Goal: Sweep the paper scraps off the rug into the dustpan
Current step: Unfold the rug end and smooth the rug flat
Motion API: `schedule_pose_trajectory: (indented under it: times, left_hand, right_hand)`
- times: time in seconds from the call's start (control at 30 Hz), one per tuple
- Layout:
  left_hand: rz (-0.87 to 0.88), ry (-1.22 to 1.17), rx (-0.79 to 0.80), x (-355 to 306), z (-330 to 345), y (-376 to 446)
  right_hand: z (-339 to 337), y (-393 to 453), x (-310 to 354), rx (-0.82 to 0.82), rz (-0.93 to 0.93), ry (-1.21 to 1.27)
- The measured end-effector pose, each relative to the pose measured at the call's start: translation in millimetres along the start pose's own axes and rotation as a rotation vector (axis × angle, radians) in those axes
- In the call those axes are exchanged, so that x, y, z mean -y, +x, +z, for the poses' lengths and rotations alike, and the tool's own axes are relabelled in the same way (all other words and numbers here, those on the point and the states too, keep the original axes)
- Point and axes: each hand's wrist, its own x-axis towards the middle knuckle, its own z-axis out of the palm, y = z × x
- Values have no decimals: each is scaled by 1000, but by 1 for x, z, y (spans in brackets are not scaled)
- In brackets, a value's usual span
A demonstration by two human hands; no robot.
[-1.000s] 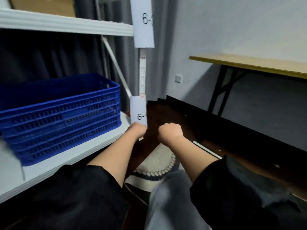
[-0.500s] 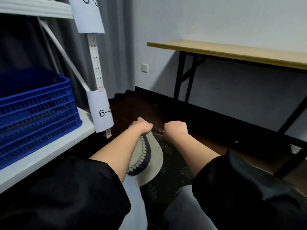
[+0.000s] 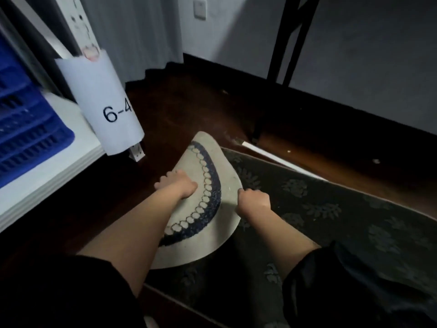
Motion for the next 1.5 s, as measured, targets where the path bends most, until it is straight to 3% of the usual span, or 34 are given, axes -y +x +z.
schedule_pose_trajectory:
  times: [0.3, 0.47, 0.73, 0.93, 1.07, 1.13, 1.23, 1.37, 1.5]
  left_hand:
    - [-117, 20, 72, 73, 85, 111]
    - [-123, -168, 187, 112, 116, 138]
    - [-47, -195, 266, 95, 107, 142]
    - [-45, -447, 473, 90, 122, 130]
    - [-38, -600, 389, 92, 133, 127]
    - [7, -647, 363, 94, 137, 126]
    - [176, -777, 480, 94, 148, 120]
    - [229, -752, 658, 85, 168, 101]
    - [164, -658, 541, 71, 178, 94]
  right_hand:
    - [94, 90, 35, 69, -10, 94]
    - [124, 103, 27, 93, 67, 138]
    - [127, 105, 7, 184, 283, 315]
    - [133, 95, -5, 235, 483, 517]
    - [129, 92, -15, 173, 643, 759]
    - [129, 93, -23, 169, 743, 860]
    - [128, 92, -36, 228, 833, 886]
    - [126, 89, -38, 204, 900, 812]
    - [131, 86, -37, 161, 973, 877]
